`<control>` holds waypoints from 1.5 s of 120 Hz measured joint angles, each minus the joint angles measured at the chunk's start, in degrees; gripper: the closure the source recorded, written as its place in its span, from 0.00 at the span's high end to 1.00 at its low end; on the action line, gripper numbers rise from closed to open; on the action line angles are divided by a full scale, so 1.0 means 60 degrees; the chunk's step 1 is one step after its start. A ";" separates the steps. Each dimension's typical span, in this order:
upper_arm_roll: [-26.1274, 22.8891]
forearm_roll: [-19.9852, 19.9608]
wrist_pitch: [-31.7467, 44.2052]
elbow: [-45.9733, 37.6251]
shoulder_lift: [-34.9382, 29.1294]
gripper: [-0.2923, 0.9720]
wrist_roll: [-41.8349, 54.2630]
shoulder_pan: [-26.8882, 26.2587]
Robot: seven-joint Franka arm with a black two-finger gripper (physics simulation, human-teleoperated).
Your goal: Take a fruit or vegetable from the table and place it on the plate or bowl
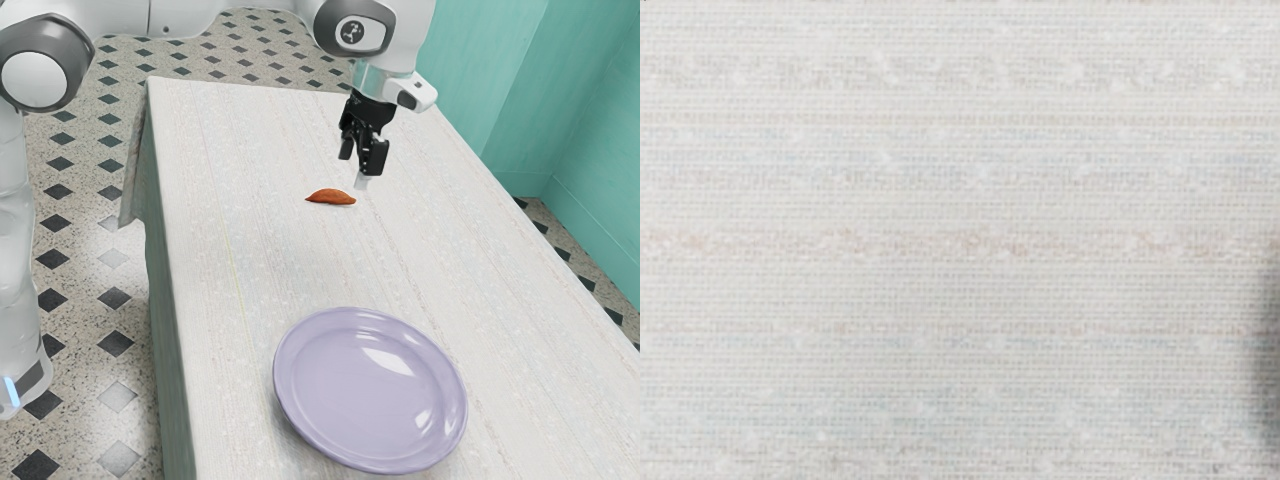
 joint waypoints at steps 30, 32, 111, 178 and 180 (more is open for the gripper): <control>0.2117 -0.1559 -0.1487 0.6258 0.4311 0.77 0.0355 -0.0670; 0.2126 -0.1611 -0.1530 0.6273 0.4281 0.77 0.0413 -0.0655; 0.4026 -0.0134 0.1590 -0.2572 -0.1047 0.77 0.2438 -0.0637; 0.5096 -0.0450 0.3357 -0.2548 -0.0045 0.77 0.3930 -0.0278; 0.5081 -0.0489 0.3387 -0.2354 0.0098 0.77 0.3980 -0.0250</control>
